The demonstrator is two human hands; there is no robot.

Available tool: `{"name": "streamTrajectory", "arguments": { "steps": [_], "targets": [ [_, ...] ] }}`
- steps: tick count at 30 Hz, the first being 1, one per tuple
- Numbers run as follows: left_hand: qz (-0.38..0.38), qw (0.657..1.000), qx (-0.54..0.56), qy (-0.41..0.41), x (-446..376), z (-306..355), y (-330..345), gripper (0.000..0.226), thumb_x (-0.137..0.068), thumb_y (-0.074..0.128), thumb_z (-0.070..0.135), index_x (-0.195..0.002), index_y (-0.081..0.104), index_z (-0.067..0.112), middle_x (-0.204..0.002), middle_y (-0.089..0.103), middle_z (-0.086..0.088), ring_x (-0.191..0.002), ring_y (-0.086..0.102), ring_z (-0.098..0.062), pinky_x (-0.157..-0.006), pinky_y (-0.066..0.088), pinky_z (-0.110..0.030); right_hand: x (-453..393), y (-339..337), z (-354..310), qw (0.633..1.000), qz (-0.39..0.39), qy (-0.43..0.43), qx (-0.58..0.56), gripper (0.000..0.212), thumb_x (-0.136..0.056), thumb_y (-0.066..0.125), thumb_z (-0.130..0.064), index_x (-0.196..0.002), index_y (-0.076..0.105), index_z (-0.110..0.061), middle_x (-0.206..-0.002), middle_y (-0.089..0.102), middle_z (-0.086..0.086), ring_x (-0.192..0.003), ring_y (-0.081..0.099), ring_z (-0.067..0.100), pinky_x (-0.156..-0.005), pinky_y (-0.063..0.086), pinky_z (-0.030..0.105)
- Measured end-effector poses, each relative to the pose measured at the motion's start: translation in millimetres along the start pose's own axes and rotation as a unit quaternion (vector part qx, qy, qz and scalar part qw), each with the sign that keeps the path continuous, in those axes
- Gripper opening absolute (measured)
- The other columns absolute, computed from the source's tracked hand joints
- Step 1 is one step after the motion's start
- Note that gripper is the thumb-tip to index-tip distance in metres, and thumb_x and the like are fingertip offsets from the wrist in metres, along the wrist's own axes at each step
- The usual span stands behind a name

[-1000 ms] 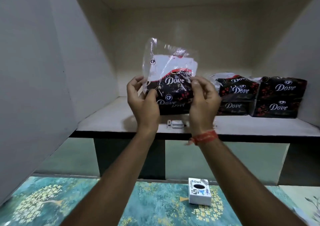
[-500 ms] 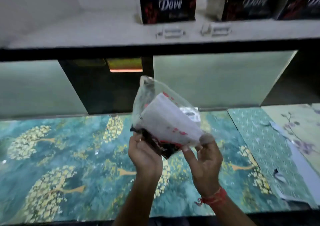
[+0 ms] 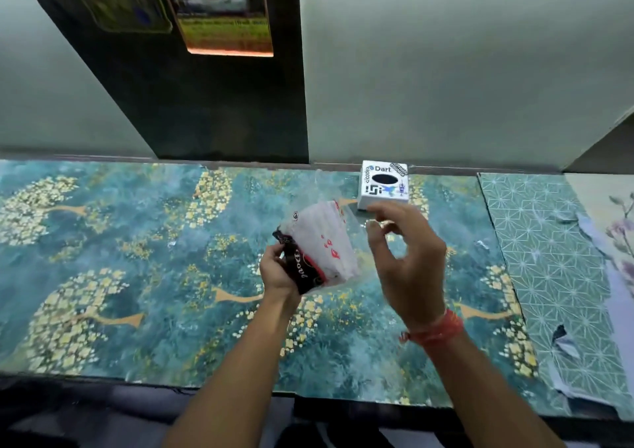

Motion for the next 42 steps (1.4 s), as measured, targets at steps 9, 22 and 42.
{"name": "streamTrajectory", "arguments": {
  "steps": [9,22,42],
  "targets": [
    [0.017,0.999,-0.044,-0.017,-23,-21,-5,0.032,-0.091,0.041,0.032,-0.068,0.058,0.017,-0.059,0.061,-0.003,-0.058,0.056,-0.022,-0.063,0.044,-0.029,-36,45,61,0.939,-0.272,0.166,0.133,0.029,-0.09,0.063,-0.028,-0.107,0.068,-0.005,-0.104,0.072,0.01,-0.091,0.067,0.022,-0.087,0.054,0.041],
    [0.061,0.977,-0.197,0.053,-55,3,-18,0.019,-0.091,0.048,0.024,-0.088,0.061,0.01,-0.086,0.063,-0.008,-0.077,0.058,-0.023,-0.067,0.044,-0.033,-4,101,119,0.874,-0.309,0.375,0.019,0.093,-0.053,0.087,-0.048,-0.129,0.05,-0.009,-0.119,0.065,0.011,-0.106,0.065,0.028,-0.09,0.055,0.046],
    [0.175,0.861,-0.451,0.16,-87,37,-48,0.035,-0.095,0.049,-0.002,-0.128,0.054,0.009,-0.113,0.062,-0.007,-0.085,0.054,-0.021,-0.063,0.04,-0.026,-4,132,136,0.781,-0.193,0.533,-0.262,0.019,-0.082,0.062,-0.001,-0.101,0.061,-0.002,-0.105,0.065,0.013,-0.093,0.062,0.032,-0.085,0.054,0.048]
  ]
}}
Point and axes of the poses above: each hand's wrist, its own x-axis away from the middle knuckle, its own y-axis out of the palm, z = x × y, the point moved 3 cm from there along -x, towards the middle knuckle
